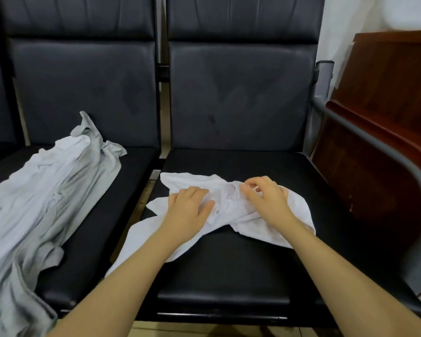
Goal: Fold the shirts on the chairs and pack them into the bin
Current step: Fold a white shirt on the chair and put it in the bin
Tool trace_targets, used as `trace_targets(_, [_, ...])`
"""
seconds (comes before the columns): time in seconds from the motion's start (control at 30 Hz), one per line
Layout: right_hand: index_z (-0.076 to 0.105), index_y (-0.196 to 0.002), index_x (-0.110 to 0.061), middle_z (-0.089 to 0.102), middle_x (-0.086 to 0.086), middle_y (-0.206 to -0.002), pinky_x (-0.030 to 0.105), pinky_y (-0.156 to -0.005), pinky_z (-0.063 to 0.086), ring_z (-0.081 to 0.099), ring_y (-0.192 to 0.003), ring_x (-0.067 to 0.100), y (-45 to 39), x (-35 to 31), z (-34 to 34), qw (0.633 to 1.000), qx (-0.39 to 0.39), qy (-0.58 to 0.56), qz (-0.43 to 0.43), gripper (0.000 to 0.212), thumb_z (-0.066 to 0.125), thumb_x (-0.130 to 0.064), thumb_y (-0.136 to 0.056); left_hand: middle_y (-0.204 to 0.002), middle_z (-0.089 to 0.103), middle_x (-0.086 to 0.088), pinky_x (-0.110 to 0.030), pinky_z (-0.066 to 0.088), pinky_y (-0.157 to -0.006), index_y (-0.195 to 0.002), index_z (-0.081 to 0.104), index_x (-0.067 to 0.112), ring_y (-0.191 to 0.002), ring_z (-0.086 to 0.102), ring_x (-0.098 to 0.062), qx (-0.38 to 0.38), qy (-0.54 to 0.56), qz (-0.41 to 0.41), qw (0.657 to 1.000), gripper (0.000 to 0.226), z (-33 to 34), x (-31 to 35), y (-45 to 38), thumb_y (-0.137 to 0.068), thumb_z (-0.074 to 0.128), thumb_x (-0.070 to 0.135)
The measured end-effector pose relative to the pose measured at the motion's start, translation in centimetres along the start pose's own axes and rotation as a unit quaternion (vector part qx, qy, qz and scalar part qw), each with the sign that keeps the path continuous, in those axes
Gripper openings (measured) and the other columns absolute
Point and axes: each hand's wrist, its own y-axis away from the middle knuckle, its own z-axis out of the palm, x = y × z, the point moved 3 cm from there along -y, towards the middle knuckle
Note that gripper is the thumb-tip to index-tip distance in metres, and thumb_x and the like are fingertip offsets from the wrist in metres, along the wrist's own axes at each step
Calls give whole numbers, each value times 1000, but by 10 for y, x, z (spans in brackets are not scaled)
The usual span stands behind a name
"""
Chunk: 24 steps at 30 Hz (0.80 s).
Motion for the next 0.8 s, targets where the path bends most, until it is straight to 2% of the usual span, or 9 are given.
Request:
trace_targets(0.13, [58,-97,-26,57,-15,-94,31,-93,30,55,-90,5,1,-14,14,1000,-14,-8,-17,25,65,-45,-83,-125,54,9,-27,23,-95,-134,46,24,-117,48,-14,-48,-10,21,999,74,3,7,1,-80,27,70])
trace_targets(0.23, [58,-88,-26,62,-11,-83,33,-94,34,56,-78,4,2,-8,15,1000,11,-8,17,10,64,-34,-87,-124,56,9,-31,29,-98,-136,44,24,-114,49,-16,-77,-15,26,997,74,2,11,2,-78,44,69])
trace_targets(0.3, [63,-80,-27,65,-10,-77,36,-91,45,60,-80,6,1,-5,6,994,20,-98,44,7,64,-28,-87,-123,59,6,-31,34,-97,-138,44,20,-112,53,-18,-55,19,29,998,60,0,12,2,-87,59,47])
trace_targets(0.4, [70,-78,-28,69,-11,-79,33,-88,50,63,-84,7,1,-10,-12,982,19,-187,19,13,63,-21,-87,-105,67,1,-29,44,-88,-133,50,18,-93,62,-18,-12,97,13,995,44,-6,11,2,-92,60,28])
trace_targets(0.47, [73,-82,-29,70,-16,-83,30,-90,47,63,-84,1,3,-15,-25,980,30,-197,-16,15,62,-21,-89,-102,67,0,-22,45,-85,-129,55,18,-84,63,-16,12,144,-3,989,37,-9,9,2,-93,59,26])
trace_targets(0.57, [73,-96,-26,70,-15,-94,21,-83,47,62,-92,-2,7,-18,-42,975,34,-215,-37,13,61,-23,-91,-108,66,-1,-15,41,-85,-117,65,15,-87,61,-15,77,180,-2,981,26,-17,10,-1,-92,59,21])
trace_targets(0.63, [71,-101,-27,68,-13,-100,14,-76,47,61,-93,-2,9,-17,-54,973,50,-221,-50,14,60,-23,-93,-102,66,-1,-21,44,-84,-110,69,13,-89,60,-13,119,188,11,975,23,-25,14,-3,-92,60,23])
trace_targets(0.7, [68,-101,-30,65,-9,-100,10,-71,46,59,-90,-2,13,-17,-63,970,67,-222,-68,16,58,-20,-94,-96,67,-1,-25,45,-82,-106,71,14,-88,60,-11,148,186,36,971,33,-32,20,-4,-90,53,36])
trace_targets(0.8, [68,-104,-28,65,-11,-102,14,-80,47,59,-94,-2,20,-14,-71,968,83,-227,-69,19,56,-15,-95,-83,63,-2,-36,49,-71,-101,73,15,-75,61,-18,169,142,78,972,39,-35,23,-3,-89,44,39])
